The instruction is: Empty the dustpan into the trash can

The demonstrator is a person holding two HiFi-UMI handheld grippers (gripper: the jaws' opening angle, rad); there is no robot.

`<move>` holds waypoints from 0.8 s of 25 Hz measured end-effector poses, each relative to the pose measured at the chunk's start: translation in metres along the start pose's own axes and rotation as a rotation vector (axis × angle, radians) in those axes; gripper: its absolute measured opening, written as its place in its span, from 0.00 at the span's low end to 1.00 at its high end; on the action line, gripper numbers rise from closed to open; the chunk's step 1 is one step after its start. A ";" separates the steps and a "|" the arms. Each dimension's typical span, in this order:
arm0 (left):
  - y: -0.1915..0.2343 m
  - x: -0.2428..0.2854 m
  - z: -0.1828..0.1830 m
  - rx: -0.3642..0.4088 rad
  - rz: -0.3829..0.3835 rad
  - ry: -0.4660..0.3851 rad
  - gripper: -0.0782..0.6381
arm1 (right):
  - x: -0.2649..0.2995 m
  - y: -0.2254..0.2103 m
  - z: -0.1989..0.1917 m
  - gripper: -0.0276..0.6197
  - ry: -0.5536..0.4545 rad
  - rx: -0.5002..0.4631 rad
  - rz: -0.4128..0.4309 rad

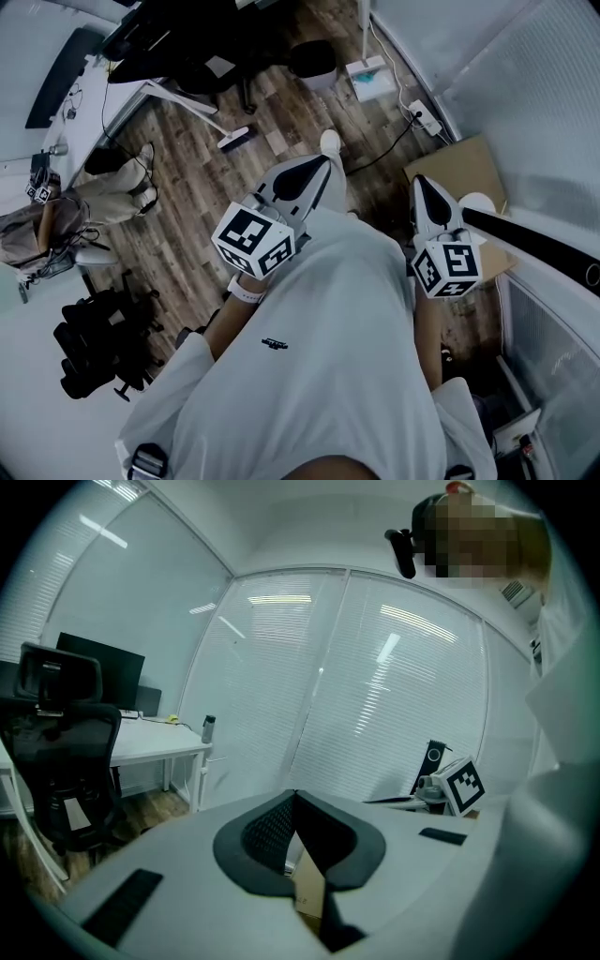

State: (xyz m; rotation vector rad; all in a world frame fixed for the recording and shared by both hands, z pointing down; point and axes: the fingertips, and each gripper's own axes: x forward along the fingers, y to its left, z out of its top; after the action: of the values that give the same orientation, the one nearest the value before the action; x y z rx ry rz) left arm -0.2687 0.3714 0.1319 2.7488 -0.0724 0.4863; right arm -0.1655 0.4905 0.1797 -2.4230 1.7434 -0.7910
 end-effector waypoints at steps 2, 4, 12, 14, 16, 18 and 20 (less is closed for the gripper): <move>0.017 0.018 0.008 -0.006 -0.008 0.010 0.12 | 0.021 -0.005 0.012 0.06 0.000 -0.002 0.001; 0.035 0.035 0.020 -0.002 -0.022 0.017 0.12 | 0.043 -0.007 0.029 0.06 -0.001 -0.016 0.009; 0.143 0.101 0.094 -0.046 -0.030 0.021 0.12 | 0.162 -0.025 0.090 0.06 0.010 -0.003 -0.017; 0.180 0.121 0.115 -0.034 -0.033 0.030 0.12 | 0.199 -0.032 0.105 0.06 0.012 0.014 -0.028; 0.215 0.144 0.137 -0.016 -0.048 0.041 0.12 | 0.237 -0.038 0.123 0.06 0.015 0.027 -0.037; 0.247 0.163 0.160 -0.006 -0.058 0.035 0.12 | 0.272 -0.040 0.145 0.06 0.014 0.020 -0.038; 0.276 0.181 0.178 -0.012 -0.063 0.022 0.12 | 0.302 -0.041 0.162 0.06 0.013 0.002 -0.035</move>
State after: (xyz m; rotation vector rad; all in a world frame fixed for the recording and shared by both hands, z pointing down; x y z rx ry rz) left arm -0.0707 0.0529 0.1272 2.7246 0.0166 0.4974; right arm 0.0098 0.1940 0.1644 -2.4591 1.7086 -0.8140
